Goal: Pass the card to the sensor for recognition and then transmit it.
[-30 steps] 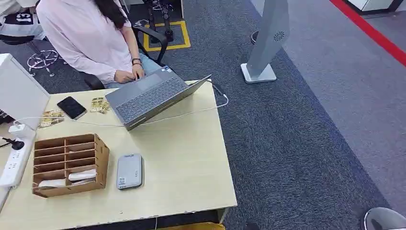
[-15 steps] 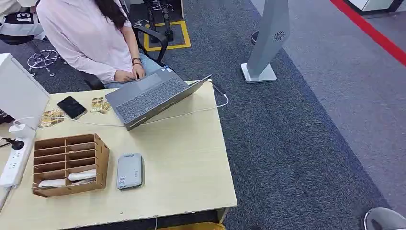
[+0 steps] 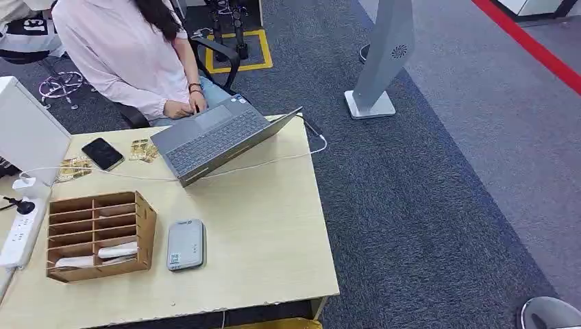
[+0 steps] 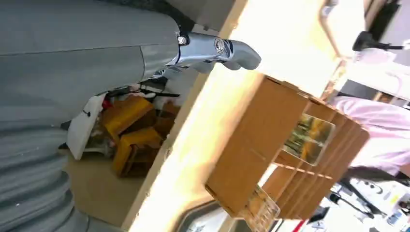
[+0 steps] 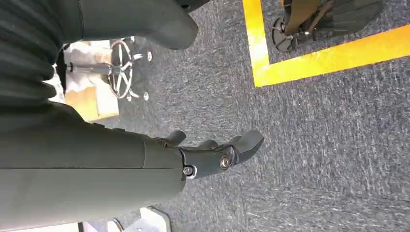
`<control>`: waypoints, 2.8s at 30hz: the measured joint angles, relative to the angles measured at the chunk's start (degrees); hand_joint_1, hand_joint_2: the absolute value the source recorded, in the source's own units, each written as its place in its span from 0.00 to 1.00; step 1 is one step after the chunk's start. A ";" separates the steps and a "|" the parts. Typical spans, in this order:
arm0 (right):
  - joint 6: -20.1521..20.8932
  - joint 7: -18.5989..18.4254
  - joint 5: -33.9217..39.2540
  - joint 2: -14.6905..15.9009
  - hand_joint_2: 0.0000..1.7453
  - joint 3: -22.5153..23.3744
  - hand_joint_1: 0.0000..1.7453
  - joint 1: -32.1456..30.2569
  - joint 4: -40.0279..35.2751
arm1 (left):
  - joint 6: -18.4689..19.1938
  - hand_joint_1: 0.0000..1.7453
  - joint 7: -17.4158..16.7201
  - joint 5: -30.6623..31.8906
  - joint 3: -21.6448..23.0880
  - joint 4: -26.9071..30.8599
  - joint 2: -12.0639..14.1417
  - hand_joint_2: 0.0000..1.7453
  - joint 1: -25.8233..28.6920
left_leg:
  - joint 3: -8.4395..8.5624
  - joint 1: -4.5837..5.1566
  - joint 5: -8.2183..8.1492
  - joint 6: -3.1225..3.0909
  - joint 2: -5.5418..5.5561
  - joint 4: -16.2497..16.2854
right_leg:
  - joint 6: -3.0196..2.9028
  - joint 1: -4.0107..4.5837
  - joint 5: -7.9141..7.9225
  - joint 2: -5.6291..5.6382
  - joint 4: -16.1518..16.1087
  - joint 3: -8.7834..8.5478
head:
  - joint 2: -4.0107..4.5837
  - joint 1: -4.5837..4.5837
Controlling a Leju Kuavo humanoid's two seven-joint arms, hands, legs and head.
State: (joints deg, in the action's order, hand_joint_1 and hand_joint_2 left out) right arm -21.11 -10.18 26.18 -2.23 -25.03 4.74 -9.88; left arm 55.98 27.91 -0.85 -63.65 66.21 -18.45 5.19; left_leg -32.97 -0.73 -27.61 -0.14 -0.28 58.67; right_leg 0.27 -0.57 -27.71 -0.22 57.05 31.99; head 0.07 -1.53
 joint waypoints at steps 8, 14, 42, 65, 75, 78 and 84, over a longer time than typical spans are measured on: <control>0.44 0.06 -0.39 0.09 1.00 -0.26 0.00 0.00 0.28 | 1.38 0.00 -0.15 -1.66 -0.92 4.24 -0.76 1.00 0.56 | 0.01 -0.01 0.00 0.00 0.00 0.00 | 0.00 0.00 0.00 0.00 0.00 0.00 | 0.00 0.00; 2.93 -1.64 -3.89 0.55 1.00 -3.01 0.00 0.27 0.55 | -8.11 0.00 6.44 0.10 5.30 15.48 -0.94 1.00 0.73 | 0.03 -0.03 0.02 0.00 0.07 0.02 | 0.00 0.03 0.01 -0.12 0.00 0.10 | 0.00 -0.02; 6.80 -8.83 -10.82 -0.46 1.00 -15.78 0.00 8.41 0.85 | -90.17 0.00 -10.58 60.44 61.92 4.21 19.81 1.00 -38.48 | -0.27 -0.01 0.77 0.04 0.03 0.06 | -0.12 0.03 0.63 -0.09 0.12 0.32 | 0.00 -0.17; 7.39 -9.27 -9.88 -0.74 1.00 -17.46 0.00 8.95 1.11 | -95.30 0.00 -26.77 87.25 65.53 -24.87 23.59 1.00 -51.42 | -0.42 -0.01 0.77 0.04 -0.03 0.06 | -0.13 0.02 0.64 -0.01 0.13 0.53 | 0.00 -0.07; 7.41 -9.16 -9.73 -0.74 1.00 -17.46 0.00 8.83 1.38 | -95.39 1.00 -26.60 87.01 66.21 -26.73 22.34 1.00 -51.73 | -0.43 -0.01 0.77 0.04 -0.03 0.07 | -0.13 0.02 0.64 0.01 0.13 0.54 | 0.00 -0.09; 7.56 -9.09 -9.73 -0.74 1.00 -17.46 0.00 8.81 1.40 | -95.32 1.00 -25.55 86.36 66.42 -27.13 22.14 1.00 -51.74 | -0.44 -0.01 0.77 0.04 -0.04 0.07 | -0.13 0.02 0.64 0.01 0.13 0.54 | 0.00 -0.07; 7.65 -9.07 -9.73 -0.74 1.00 -17.48 0.00 8.78 1.46 | -95.34 1.00 -24.76 85.92 66.47 -27.74 21.81 1.00 -51.74 | -0.45 -0.01 0.77 0.04 -0.03 0.07 | -0.13 0.03 0.64 0.01 0.13 0.54 | 0.00 -0.07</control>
State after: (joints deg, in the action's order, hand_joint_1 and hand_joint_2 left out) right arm -13.46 -19.26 16.46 -2.97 -42.51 13.52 -8.41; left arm -39.36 3.15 85.07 2.82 38.47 3.37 -46.56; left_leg -33.41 -0.75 -26.84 -0.10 -0.31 58.74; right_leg 0.14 -0.54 -27.07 -0.21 57.18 32.54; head 0.07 -1.60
